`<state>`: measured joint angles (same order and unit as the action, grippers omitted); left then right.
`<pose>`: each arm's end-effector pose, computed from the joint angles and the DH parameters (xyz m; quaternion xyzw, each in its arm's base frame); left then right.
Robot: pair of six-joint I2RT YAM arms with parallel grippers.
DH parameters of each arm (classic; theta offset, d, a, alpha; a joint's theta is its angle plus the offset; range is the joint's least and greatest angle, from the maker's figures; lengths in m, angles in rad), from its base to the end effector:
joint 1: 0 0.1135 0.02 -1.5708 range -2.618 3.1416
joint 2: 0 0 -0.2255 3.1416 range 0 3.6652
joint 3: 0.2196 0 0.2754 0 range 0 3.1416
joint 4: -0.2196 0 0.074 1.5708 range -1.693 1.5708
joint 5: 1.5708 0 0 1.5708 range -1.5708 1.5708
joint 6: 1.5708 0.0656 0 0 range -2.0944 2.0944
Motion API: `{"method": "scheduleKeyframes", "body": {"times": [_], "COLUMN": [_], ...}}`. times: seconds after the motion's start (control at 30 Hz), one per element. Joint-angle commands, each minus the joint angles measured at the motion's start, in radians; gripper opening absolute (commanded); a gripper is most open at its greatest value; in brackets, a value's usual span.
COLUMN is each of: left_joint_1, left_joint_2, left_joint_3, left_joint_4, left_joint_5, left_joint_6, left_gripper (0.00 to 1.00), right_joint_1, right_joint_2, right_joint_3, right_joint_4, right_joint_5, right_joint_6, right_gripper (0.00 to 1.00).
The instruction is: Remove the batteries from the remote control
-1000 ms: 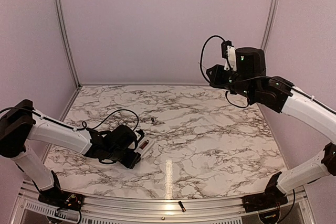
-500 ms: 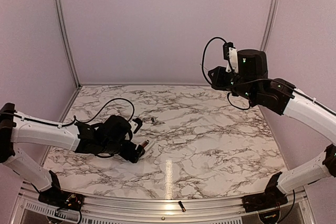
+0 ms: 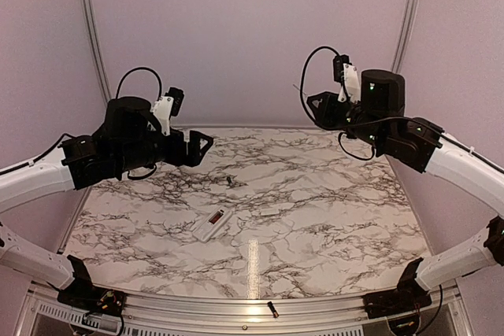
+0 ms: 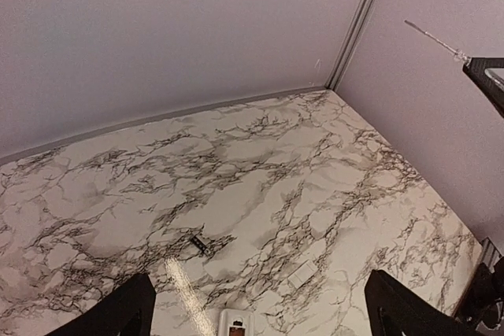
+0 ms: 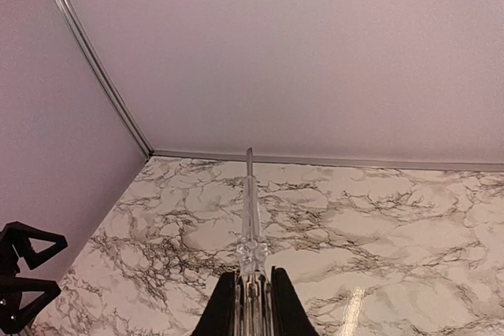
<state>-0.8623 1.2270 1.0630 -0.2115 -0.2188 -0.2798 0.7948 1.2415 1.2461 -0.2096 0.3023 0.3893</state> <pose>0.2369 -0.2545 0.2905 0.1771 0.8048 -0.2264 0.5194 0.2586 0.2357 0.3603 -0.0613 0.7703 0.2512 0.5829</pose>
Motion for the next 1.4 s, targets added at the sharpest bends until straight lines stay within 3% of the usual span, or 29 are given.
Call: {"method": "scheduleKeyframes", "body": {"times": [0.0, 0.2, 0.4, 0.83, 0.93, 1.1, 1.2, 1.37], "left_joint_1": [0.077, 0.107, 0.123, 0.121, 0.121, 0.121, 0.121, 0.136], "left_joint_2": [-0.034, 0.042, 0.152, 0.306, 0.311, 0.299, 0.277, 0.243], "left_joint_3": [0.057, 0.116, 0.175, 0.283, 0.285, 0.259, 0.228, 0.2], "left_joint_4": [0.145, 0.451, 0.665, 0.821, 0.828, 0.823, 0.815, 0.766], "left_joint_5": [0.315, 0.508, 0.538, 0.591, 0.595, 0.573, 0.517, 0.456], "left_joint_6": [-0.108, -0.327, -0.537, -0.68, -0.686, -0.678, -0.674, -0.655], "left_gripper": [0.96, 0.9, 0.79, 0.63, 0.45, 0.03, 0.0, 0.0], "right_joint_1": [0.009, 0.009, 0.009, 0.031, 0.035, 0.035, 0.035, 0.035], "right_joint_2": [-0.002, 0.046, 0.093, 0.189, 0.197, 0.206, 0.207, 0.21], "right_joint_3": [0.037, 0.101, 0.152, 0.228, 0.225, 0.231, 0.231, 0.258], "right_joint_4": [0.119, 0.198, 0.291, 0.298, 0.307, 0.307, 0.291, 0.155], "right_joint_5": [-0.141, -0.363, -0.537, -0.704, -0.71, -0.719, -0.715, -0.627], "right_joint_6": [-0.021, -0.014, 0.027, 0.064, 0.069, 0.065, 0.057, 0.043], "right_gripper": [0.0, 0.0, 0.0, 0.0, 0.0, 0.0, 0.0, 0.62]}}
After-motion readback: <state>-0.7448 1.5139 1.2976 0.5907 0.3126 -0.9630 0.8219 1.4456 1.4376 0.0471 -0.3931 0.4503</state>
